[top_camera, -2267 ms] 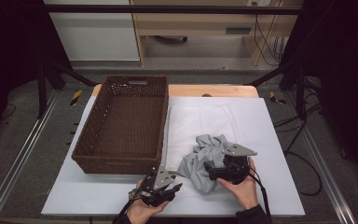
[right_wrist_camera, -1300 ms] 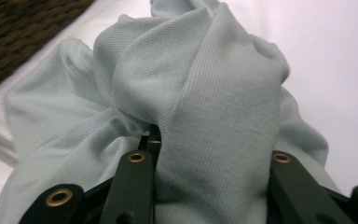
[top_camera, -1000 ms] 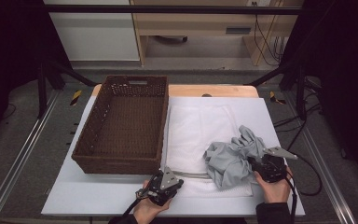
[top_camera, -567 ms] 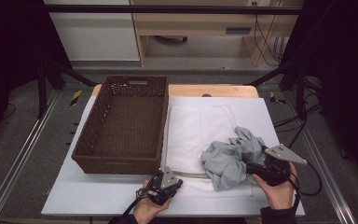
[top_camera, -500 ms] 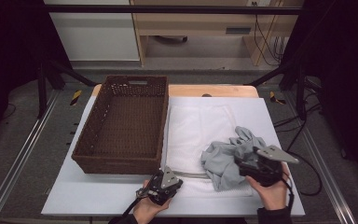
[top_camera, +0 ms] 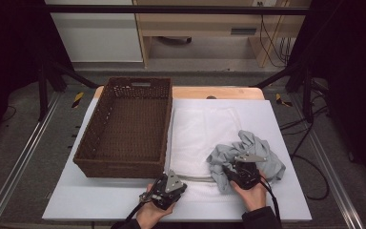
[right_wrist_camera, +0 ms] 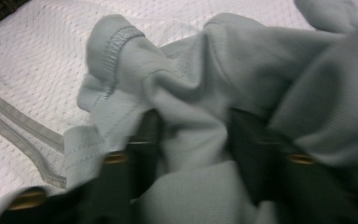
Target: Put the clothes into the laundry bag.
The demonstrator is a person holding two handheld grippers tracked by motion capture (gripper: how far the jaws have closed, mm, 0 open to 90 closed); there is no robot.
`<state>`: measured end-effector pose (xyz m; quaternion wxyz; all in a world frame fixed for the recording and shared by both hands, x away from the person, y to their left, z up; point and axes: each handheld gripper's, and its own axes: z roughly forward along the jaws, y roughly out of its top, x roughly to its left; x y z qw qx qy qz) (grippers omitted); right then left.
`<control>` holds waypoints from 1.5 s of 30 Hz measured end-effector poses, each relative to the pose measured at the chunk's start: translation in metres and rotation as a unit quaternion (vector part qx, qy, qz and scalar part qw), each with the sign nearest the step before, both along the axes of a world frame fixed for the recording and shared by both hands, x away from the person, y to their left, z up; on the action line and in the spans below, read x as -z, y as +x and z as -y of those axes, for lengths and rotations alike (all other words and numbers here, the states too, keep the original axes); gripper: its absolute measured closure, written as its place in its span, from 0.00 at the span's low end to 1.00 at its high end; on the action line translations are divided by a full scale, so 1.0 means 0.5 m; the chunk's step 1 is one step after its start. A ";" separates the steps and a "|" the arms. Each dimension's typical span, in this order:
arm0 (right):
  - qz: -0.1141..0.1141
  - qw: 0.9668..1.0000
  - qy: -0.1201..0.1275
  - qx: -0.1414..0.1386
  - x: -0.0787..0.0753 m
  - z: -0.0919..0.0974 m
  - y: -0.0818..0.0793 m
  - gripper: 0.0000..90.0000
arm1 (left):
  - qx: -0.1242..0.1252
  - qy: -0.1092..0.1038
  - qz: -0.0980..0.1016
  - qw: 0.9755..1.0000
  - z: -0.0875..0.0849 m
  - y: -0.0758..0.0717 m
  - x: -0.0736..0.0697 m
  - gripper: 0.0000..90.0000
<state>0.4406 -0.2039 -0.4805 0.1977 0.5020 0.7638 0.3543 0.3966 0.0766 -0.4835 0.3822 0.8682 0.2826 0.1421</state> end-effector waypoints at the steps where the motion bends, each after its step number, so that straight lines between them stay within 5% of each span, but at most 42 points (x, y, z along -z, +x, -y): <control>1: 0.000 1.000 0.000 0.000 0.000 0.000 0.000 0.84 | 0.001 -0.001 -0.001 1.000 0.000 0.000 0.000 0.99; 11: 0.032 0.995 -0.030 0.085 -0.023 0.077 -0.004 0.90 | 0.002 0.001 -0.002 1.000 -0.003 0.001 -0.001 0.99; 15: 0.033 0.995 -0.045 0.078 -0.001 0.075 0.004 0.89 | -0.002 -0.001 -0.003 1.000 -0.004 0.001 -0.002 1.00; 19: 0.027 0.996 -0.031 0.074 -0.005 0.075 0.002 0.79 | -0.001 -0.019 0.000 1.000 -0.005 -0.002 -0.006 1.00; 23: 0.047 0.998 -0.018 0.042 -0.044 0.059 -0.015 0.57 | 0.002 -0.014 0.004 1.000 -0.002 -0.004 -0.003 1.00; 30: 0.093 0.995 0.011 -0.023 -0.095 0.009 -0.050 0.53 | 0.000 -0.005 0.008 1.000 -0.001 -0.005 0.003 1.00; 31: 0.091 0.994 0.015 -0.058 -0.096 -0.023 -0.057 0.53 | -0.001 -0.005 0.009 1.000 0.000 -0.005 0.004 0.99; 35: 0.064 0.994 0.022 -0.089 -0.073 -0.060 -0.054 0.55 | -0.002 -0.006 0.008 1.000 0.000 -0.006 0.004 0.99; 40: 0.029 0.995 -0.015 -0.091 -0.026 -0.081 -0.041 0.57 | -0.002 -0.003 0.006 1.000 0.001 -0.005 0.003 0.99; 45: 0.009 0.996 -0.027 -0.086 -0.005 -0.075 -0.036 0.62 | -0.002 -0.002 0.002 1.000 0.001 -0.004 0.002 0.99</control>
